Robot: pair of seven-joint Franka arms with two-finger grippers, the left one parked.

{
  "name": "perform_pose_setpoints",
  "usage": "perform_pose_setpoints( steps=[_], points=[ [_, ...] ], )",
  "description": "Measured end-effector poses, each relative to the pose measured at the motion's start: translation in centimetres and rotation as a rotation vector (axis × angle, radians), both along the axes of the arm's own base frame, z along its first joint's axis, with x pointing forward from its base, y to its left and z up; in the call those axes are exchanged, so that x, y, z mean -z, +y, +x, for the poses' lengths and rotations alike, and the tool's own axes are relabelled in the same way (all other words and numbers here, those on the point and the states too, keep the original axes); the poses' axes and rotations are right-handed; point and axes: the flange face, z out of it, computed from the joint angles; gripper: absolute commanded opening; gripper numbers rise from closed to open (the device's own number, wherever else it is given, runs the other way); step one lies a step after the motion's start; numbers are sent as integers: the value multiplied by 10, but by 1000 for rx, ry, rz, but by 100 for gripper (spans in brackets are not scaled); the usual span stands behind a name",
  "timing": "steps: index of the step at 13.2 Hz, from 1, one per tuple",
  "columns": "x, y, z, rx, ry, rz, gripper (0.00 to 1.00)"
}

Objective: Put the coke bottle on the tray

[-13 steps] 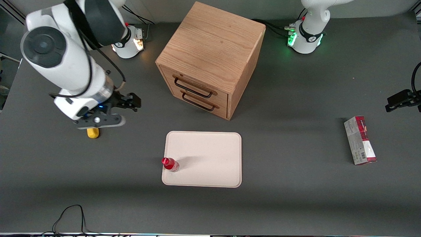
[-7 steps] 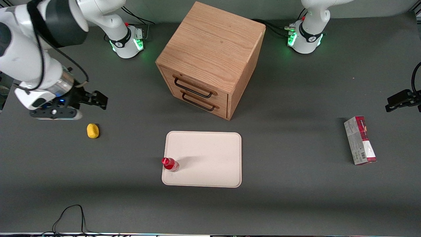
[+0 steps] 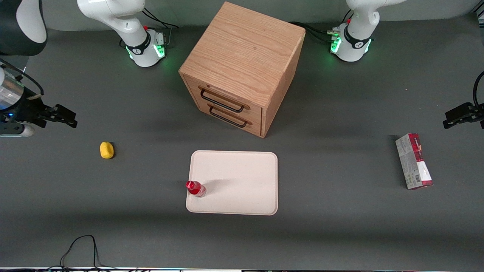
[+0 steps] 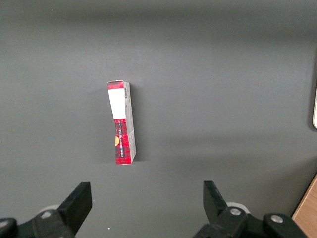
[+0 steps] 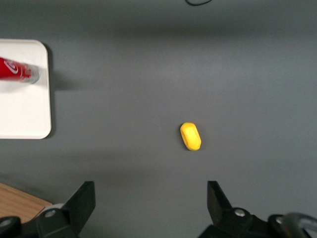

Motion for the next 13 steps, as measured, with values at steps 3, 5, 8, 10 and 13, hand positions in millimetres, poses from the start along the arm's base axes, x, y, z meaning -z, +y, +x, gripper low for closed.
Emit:
perform_pose_setpoints(
  steps=[3, 5, 8, 10, 13],
  points=[
    [-12, 5, 1, -32, -23, -2, 100],
    [-16, 7, 0, -37, -30, -2, 100],
    [-22, 5, 0, -34, -36, -2, 100],
    [-24, 6, -3, -35, -20, -2, 100],
    [-24, 7, -4, -37, -12, -1, 100]
  ],
)
